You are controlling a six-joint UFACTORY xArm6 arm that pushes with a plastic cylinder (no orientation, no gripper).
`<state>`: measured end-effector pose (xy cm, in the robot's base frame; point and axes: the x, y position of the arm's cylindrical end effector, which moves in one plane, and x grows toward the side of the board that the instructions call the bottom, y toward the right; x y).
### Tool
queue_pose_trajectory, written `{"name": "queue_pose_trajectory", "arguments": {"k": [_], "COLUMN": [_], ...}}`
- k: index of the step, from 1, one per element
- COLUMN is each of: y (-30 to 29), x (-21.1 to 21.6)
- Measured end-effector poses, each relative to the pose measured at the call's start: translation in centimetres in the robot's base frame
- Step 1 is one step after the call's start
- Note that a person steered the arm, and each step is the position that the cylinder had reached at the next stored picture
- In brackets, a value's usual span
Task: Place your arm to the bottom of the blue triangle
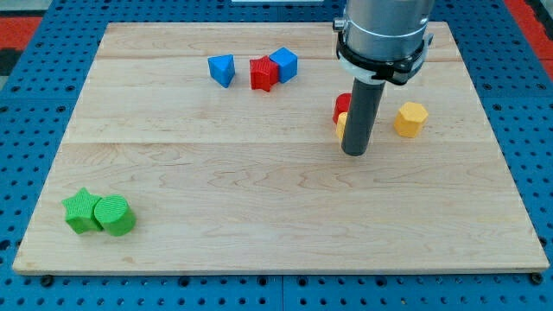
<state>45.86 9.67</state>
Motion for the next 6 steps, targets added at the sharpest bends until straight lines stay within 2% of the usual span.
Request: {"name": "queue_pose_trajectory", "arguments": {"k": [1, 2, 4, 5, 6], "y": [-2.5, -0.9, -0.4, -7.0, -13.2], "x": [-0.6, -4.0, -5.3, -3.8, -5.3]}}
